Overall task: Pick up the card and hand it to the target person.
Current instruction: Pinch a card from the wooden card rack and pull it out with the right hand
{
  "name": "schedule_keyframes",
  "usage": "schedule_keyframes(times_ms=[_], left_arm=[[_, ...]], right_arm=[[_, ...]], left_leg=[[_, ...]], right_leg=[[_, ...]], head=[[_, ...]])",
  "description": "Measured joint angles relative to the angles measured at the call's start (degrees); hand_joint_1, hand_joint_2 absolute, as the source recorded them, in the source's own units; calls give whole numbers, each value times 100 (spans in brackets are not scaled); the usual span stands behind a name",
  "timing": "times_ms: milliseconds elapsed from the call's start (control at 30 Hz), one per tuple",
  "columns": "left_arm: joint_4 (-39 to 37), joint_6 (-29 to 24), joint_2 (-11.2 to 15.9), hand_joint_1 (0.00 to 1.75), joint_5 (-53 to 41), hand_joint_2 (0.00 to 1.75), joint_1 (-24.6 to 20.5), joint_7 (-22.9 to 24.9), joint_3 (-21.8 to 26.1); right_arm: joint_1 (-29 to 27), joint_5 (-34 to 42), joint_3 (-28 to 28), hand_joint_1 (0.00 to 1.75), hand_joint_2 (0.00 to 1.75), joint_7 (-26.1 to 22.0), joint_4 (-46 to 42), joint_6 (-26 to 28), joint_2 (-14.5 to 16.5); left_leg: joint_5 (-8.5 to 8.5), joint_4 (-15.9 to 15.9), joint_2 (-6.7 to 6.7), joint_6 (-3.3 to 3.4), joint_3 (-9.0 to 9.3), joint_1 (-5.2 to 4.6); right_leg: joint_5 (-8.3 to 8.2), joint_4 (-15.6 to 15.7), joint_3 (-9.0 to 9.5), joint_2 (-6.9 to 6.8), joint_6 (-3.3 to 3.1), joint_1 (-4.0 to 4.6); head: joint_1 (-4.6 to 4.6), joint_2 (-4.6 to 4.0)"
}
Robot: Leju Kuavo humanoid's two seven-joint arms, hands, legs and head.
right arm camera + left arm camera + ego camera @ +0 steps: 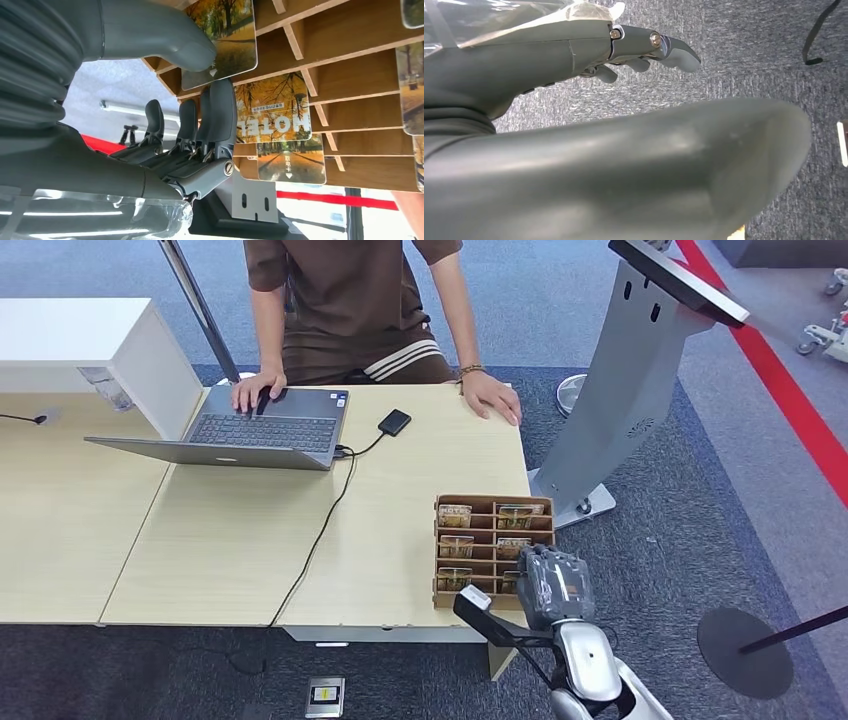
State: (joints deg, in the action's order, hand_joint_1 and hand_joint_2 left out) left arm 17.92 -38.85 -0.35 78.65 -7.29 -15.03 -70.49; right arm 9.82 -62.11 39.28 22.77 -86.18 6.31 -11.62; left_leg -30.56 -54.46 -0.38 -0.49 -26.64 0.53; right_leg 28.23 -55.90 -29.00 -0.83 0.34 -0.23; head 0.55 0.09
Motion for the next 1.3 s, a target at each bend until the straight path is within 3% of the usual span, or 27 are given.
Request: schedule_keyframes(times_ms=[967,1167,1300], left_arm=[[0,-1,0,0,19,0,0,-38,0],[0,19,1,0,8,0,1,-40,0],[0,32,4,0,5,0,2,-40,0]], right_arm=[[-53,-121,-9,164,175,-260,5,254,-5],[-50,-6,-9,175,175,-361,-155,14,-67],[-51,492,-37,175,175,-485,-414,-328,-143]], left_leg=[[0,0,0,0,0,0],[0,0,1,0,0,0],[1,0,0,0,0,0]], right_leg=[[-1,0,0,0,-1,0],[-1,0,0,0,-1,0],[-1,0,0,0,-1,0]], head=[[0,0],[-1,0],[0,0]])
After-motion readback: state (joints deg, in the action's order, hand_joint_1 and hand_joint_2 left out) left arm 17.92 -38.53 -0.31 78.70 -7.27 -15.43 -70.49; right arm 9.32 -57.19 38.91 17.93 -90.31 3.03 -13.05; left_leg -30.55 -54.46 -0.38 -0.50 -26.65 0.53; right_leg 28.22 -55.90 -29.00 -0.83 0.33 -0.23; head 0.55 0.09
